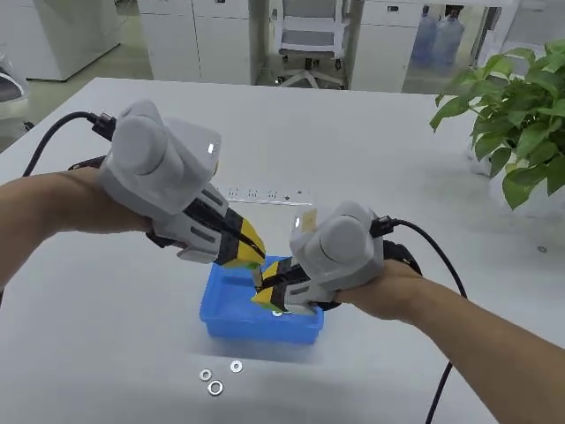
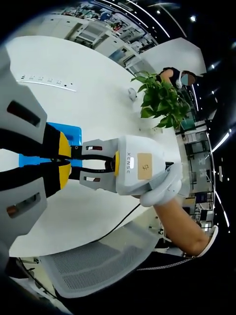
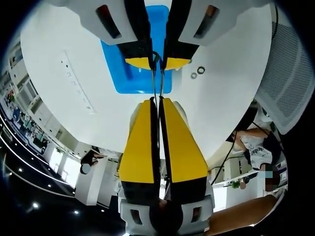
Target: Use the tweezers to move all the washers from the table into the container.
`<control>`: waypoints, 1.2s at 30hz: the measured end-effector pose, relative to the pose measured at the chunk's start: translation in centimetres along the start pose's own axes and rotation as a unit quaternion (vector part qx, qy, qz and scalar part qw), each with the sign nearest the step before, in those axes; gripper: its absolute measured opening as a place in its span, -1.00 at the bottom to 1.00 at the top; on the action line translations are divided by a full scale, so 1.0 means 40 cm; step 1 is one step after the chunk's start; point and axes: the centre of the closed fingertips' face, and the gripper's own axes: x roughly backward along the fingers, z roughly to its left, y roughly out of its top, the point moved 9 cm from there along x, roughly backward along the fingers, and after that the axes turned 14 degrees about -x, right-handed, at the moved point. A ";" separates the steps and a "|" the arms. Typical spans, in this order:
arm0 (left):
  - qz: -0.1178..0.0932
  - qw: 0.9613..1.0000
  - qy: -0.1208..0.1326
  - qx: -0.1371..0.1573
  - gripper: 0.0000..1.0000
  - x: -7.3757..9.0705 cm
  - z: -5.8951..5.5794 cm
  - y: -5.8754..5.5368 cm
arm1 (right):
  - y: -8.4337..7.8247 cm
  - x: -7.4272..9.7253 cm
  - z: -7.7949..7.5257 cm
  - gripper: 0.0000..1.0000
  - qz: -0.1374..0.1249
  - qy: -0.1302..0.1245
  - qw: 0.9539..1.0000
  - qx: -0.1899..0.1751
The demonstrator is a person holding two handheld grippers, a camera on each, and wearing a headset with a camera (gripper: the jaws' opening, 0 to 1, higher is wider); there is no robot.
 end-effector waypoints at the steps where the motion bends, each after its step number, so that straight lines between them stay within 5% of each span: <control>1: 0.001 1.000 -0.001 0.000 -0.89 -0.004 0.002 -0.004 | -0.004 -0.004 -0.003 -0.81 0.001 0.001 1.000 -0.001; 36: 0.012 0.999 -0.024 0.025 -0.89 -0.119 0.047 -0.122 | -0.102 -0.103 -0.092 -0.80 0.019 0.025 0.999 -0.036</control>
